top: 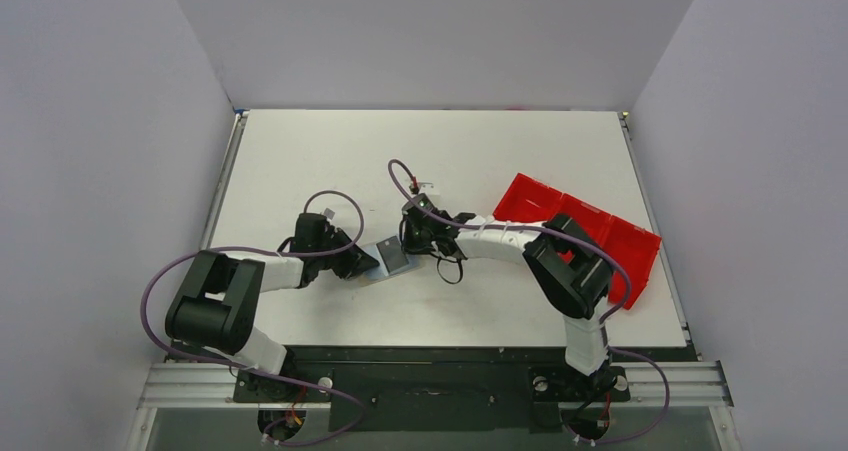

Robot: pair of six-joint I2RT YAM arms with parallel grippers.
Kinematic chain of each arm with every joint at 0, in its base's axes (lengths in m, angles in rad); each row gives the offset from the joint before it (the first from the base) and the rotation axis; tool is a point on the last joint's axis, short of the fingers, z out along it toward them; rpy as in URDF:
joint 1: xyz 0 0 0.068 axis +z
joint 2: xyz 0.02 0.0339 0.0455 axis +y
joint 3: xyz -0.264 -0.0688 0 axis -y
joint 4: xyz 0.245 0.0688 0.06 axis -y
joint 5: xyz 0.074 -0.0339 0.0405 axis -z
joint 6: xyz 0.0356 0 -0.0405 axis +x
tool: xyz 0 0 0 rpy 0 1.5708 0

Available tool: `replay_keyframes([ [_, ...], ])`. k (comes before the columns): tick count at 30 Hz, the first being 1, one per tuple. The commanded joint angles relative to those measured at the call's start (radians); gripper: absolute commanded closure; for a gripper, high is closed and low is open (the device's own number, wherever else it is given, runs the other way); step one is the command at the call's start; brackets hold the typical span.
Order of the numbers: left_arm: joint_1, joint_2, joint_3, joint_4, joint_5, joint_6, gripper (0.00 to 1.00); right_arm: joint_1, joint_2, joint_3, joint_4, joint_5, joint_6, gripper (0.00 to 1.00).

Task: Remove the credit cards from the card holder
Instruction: Remove the credit card from the card holder.

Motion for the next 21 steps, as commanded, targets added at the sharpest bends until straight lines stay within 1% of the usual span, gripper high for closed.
replay_keyframes([
  [1,0.003,0.009,0.030,0.014,-0.001,0.022,1.00,-0.009,0.074,-0.090,-0.228,0.109,-0.063,1.00],
  [5,0.003,0.029,0.031,0.031,-0.004,0.011,0.97,0.044,0.074,-0.077,-0.279,0.175,-0.083,1.00],
  [12,0.002,0.049,0.031,0.008,-0.033,0.014,0.99,0.123,0.056,-0.057,-0.318,0.191,-0.127,1.00],
  [21,0.002,0.051,0.013,0.033,-0.025,0.001,0.99,0.140,0.120,-0.021,-0.362,0.164,-0.155,1.00],
])
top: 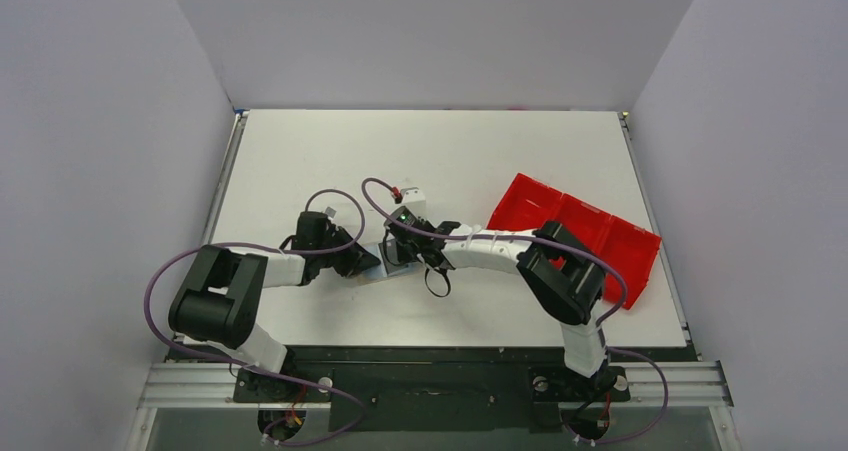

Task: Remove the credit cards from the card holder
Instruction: Remove the credit card from the card holder.

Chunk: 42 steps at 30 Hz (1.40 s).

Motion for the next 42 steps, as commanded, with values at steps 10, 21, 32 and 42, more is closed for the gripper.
replay_keyframes([
  [10,0.002,0.004,0.008,-0.040,-0.049,0.032,1.00,-0.068,-0.089,-0.145,-0.155,-0.130,0.006,0.85],
  [21,0.002,-0.014,0.023,-0.082,-0.053,0.055,1.00,-0.121,-0.145,-0.079,-0.134,-0.158,0.038,0.60],
  [32,0.001,-0.024,0.033,-0.101,-0.050,0.064,1.00,-0.071,-0.140,0.032,-0.162,-0.122,0.025,0.56],
  [42,0.002,-0.020,0.014,-0.080,-0.044,0.059,1.00,-0.063,-0.025,0.113,-0.209,-0.138,0.023,0.50],
])
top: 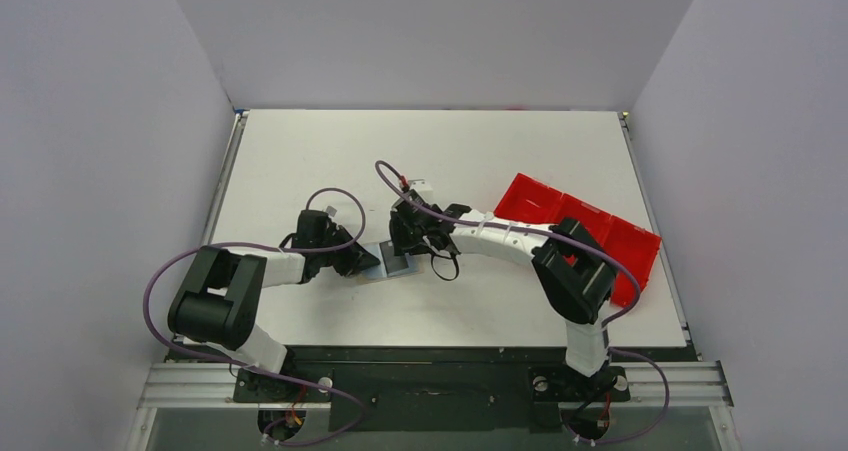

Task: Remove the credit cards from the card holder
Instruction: Remove the credit card from the card holder.

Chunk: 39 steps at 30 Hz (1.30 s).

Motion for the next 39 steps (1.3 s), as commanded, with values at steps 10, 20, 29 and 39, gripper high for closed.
replay_keyframes([
  [10,0.003,-0.009,-0.014,-0.018,-0.033,0.023,1.00,0.010,0.052,-0.019,-0.008,-0.008,0.016,0.63],
  [20,0.000,0.008,-0.016,0.006,-0.018,0.011,1.00,0.010,0.061,-0.045,0.016,-0.031,0.029,0.97],
  [29,0.000,0.009,-0.032,0.080,0.003,-0.021,0.97,0.015,0.098,-0.059,0.008,-0.043,0.022,1.00],
  [39,0.001,0.030,-0.042,0.135,0.015,-0.042,0.95,0.064,0.147,0.023,-0.063,-0.018,-0.018,1.00],
])
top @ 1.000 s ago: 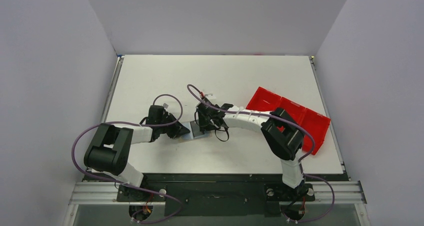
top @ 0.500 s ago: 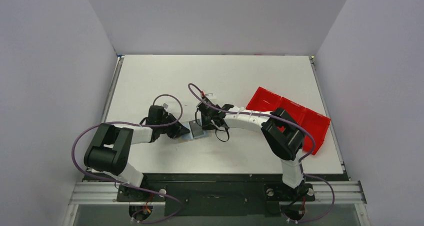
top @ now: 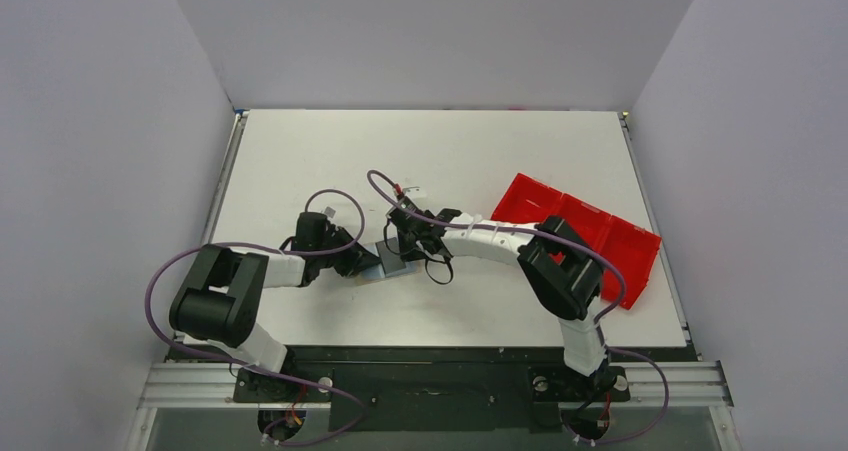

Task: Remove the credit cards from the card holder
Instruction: Remove the credit card from the card holder.

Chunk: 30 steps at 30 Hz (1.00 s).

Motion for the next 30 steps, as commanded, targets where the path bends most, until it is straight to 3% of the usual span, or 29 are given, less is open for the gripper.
replay_keyframes([
  [1,0.001,0.017,-0.011,0.040,0.002,-0.001,0.95,0.043,0.067,0.021,-0.078,-0.016,-0.020,1.00],
  [11,0.032,-0.072,-0.050,-0.030,-0.043,0.022,0.93,0.038,0.100,0.005,-0.099,-0.002,-0.022,1.00],
  [20,0.030,-0.201,-0.019,-0.283,-0.252,0.134,0.91,0.034,0.095,-0.008,-0.097,0.007,-0.023,1.00],
  [24,-0.016,-0.201,0.032,-0.419,-0.362,0.158,0.94,0.023,0.088,-0.025,-0.096,0.009,-0.021,1.00],
  [30,-0.145,-0.099,0.122,-0.488,-0.480,0.144,1.00,0.017,0.046,-0.066,-0.078,0.013,-0.022,1.00],
])
